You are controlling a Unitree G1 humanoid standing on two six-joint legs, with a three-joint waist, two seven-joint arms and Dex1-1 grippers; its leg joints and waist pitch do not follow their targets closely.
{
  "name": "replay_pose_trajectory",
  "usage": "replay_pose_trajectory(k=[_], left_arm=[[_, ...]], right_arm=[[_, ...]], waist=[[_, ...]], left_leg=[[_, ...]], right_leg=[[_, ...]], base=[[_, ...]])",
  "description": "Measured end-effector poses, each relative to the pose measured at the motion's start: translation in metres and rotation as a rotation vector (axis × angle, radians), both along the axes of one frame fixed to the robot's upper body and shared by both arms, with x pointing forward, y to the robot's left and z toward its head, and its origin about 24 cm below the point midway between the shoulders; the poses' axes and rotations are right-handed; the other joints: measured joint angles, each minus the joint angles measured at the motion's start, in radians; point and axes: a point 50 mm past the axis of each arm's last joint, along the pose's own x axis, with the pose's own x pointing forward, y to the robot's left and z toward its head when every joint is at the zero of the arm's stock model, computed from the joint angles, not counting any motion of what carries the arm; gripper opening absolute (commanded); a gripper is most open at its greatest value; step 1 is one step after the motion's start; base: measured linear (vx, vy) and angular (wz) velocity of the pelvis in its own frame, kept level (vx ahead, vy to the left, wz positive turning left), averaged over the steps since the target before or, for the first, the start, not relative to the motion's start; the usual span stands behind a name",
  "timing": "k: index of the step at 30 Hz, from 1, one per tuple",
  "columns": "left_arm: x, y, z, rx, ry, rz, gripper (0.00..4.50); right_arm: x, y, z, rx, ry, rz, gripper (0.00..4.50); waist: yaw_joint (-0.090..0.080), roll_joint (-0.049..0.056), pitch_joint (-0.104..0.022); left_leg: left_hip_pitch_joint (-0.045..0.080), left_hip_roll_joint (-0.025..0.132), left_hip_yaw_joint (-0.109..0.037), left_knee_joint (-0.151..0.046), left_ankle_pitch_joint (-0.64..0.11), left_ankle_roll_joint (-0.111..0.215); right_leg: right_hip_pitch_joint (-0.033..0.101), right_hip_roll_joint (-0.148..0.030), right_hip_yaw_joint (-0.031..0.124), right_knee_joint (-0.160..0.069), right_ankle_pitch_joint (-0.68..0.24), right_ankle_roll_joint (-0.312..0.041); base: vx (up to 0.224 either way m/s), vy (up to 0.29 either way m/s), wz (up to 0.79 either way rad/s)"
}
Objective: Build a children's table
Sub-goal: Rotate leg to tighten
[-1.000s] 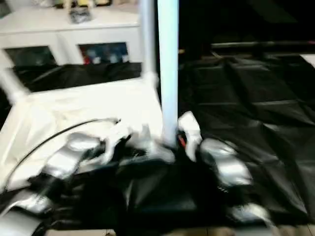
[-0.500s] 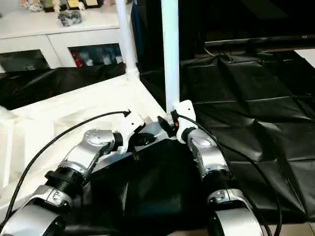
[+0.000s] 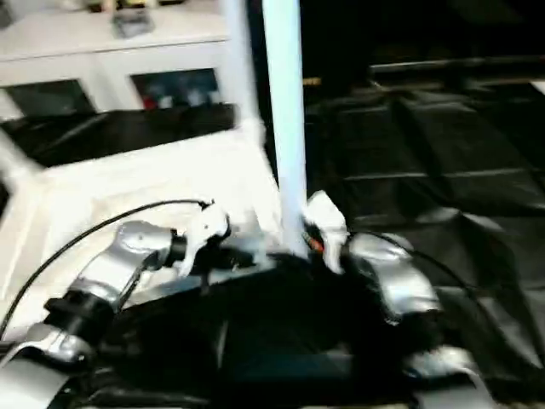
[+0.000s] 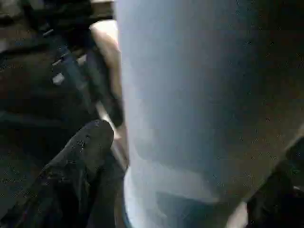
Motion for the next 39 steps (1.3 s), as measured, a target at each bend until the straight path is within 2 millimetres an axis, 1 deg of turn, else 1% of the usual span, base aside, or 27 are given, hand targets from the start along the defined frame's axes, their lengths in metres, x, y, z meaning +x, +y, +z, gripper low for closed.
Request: replay_pose_trajectory(k=[1,3,5,7,10,12,15,20,23,26,27,30,31,33,34,37,39], left_arm=[[-0.001,0.0,0.0,0.0,0.005,-0.01,0.0],[-0.002,0.002,0.0,0.009,0.005,-0.037,0.0],[-0.003,0.005,0.0,0.013,0.002,-0.045,0.0],[-0.004,0.007,0.0,0.01,0.007,-0.05,0.0],[-0.005,0.009,0.001,0.013,0.005,-0.058,0.0],[-0.006,0.011,0.001,0.011,0.009,-0.064,0.0],[-0.006,0.012,0.0,0.012,0.012,-0.066,0.0],[-0.007,0.013,0.0,0.012,0.009,-0.065,0.0],[-0.007,0.012,-0.001,0.009,0.016,-0.039,0.0],[-0.003,0.01,-0.003,-0.002,0.009,0.035,0.0],[0.001,0.008,-0.004,-0.009,-0.001,0.089,0.0],[0.013,-0.005,-0.004,0.002,-0.041,0.192,0.0],[0.015,-0.01,-0.004,-0.002,-0.049,0.234,0.0],[0.019,-0.018,-0.004,-0.007,-0.054,0.282,0.0],[0.02,-0.023,-0.004,-0.011,-0.056,0.313,0.0],[0.025,-0.034,-0.003,-0.016,-0.069,0.376,0.0],[0.026,-0.037,-0.003,-0.011,-0.077,0.392,0.0]], right_arm=[[-0.001,-0.002,0.001,-0.002,0.007,0.018,3.93],[-0.004,-0.005,0.002,-0.012,0.028,0.054,3.93],[-0.004,-0.004,0.001,-0.015,0.033,0.068,3.67],[-0.004,-0.003,0.002,-0.017,0.036,0.074,3.56],[-0.003,-0.001,0.004,-0.022,0.039,0.095,3.21],[-0.004,0.0,0.004,-0.021,0.044,0.107,3.11],[-0.004,0.0,0.003,-0.017,0.058,0.109,2.8],[-0.005,0.004,0.002,-0.003,0.068,0.114,2.68],[-0.005,0.004,0.0,0.014,0.073,0.084,2.66],[0.002,0.009,-0.005,0.05,0.051,-0.039,2.65],[0.008,0.013,-0.009,0.07,0.035,-0.13,2.65],[0.025,0.018,-0.011,0.089,-0.003,-0.353,2.63],[0.03,0.019,-0.012,0.089,-0.013,-0.432,2.63],[0.036,0.021,-0.012,0.092,-0.025,-0.533,2.62],[0.039,0.022,-0.013,0.093,-0.026,-0.591,2.62],[0.049,0.027,-0.011,0.082,-0.043,-0.717,2.62],[0.053,0.03,-0.01,0.068,-0.057,-0.752,2.62]], waist=[[0.002,0.0,0.0],[0.004,-0.004,0.001],[0.004,-0.008,0.002],[0.003,-0.008,0.003],[0.003,-0.01,0.004],[0.003,-0.012,0.005],[0.003,-0.014,0.006],[0.002,-0.016,0.006],[0.003,-0.016,0.005],[0.0,-0.018,0.005],[-0.005,-0.018,0.005],[-0.014,-0.017,0.005],[-0.02,-0.017,0.005],[-0.028,-0.017,0.005],[-0.03,-0.017,0.005],[-0.033,-0.016,0.004],[-0.034,-0.014,0.002]], left_leg=[[0.0,0.0,0.0,0.0,0.0,0.0],[0.0,0.0,0.0,0.001,0.0,0.0],[0.0,0.0,0.0,0.002,0.0,0.0],[0.0,0.0,0.0,0.002,0.0,0.0],[0.0,0.0,0.0,0.002,0.0,0.0],[0.0,0.001,0.0,0.002,0.001,0.0],[0.0,0.001,0.0,0.003,0.001,0.001],[0.0,0.001,0.0,0.004,0.001,0.001],[0.001,0.001,0.0,0.005,0.001,0.001],[0.004,0.001,0.0,0.005,-0.002,-0.003],[0.006,0.0,0.001,0.004,-0.002,-0.004],[0.007,-0.002,0.001,0.004,-0.002,-0.004],[0.008,-0.002,0.001,0.004,-0.002,-0.004],[0.008,-0.002,0.001,0.004,-0.002,-0.004],[0.008,-0.002,0.001,0.004,-0.002,-0.004],[0.008,-0.002,0.001,0.004,-0.002,-0.004],[0.007,-0.002,0.0,0.004,-0.002,-0.004]], right_leg=[[0.0,0.0,0.0,0.0,0.0,0.0],[0.0,0.0,0.0,0.002,0.0,0.0],[0.0,0.0,0.0,0.003,0.0,0.0],[-0.001,0.0,0.0,0.004,0.0,0.0],[-0.001,0.0,0.0,0.005,0.0,0.0],[-0.002,0.0,0.0,0.006,0.0,0.0],[-0.002,0.0,0.0,0.007,0.0,0.0],[-0.002,0.0,0.001,0.008,0.0,0.0],[-0.002,0.0,0.001,0.009,0.0,0.0],[0.0,0.0,0.002,0.01,0.001,-0.001],[0.001,0.0,0.004,0.01,0.002,-0.003],[0.0,0.0,0.006,0.01,0.002,-0.003],[0.001,0.0,0.006,0.01,0.002,-0.003],[0.001,0.0,0.007,0.009,0.002,-0.003],[0.001,0.0,0.007,0.009,0.002,-0.003],[0.0,0.0,0.006,0.01,0.004,-0.003],[0.0,0.0,0.005,0.009,0.004,-0.003]], base=[[0.0,0.0,0.0],[0.0,0.0,0.0],[0.0,0.0,0.0],[0.0,0.0,0.0],[0.0,0.0,0.0],[0.0,0.0,0.0],[0.0,0.0,0.0],[0.0,0.0,0.0],[0.0,0.0,0.0],[0.0,0.0,0.0],[0.0,0.0,0.0],[0.0,0.0,0.0],[0.0,0.0,0.0],[0.0,0.0,0.0],[0.0,0.0,0.0],[0.0,0.0,0.0],[0.0,0.0,0.0]])
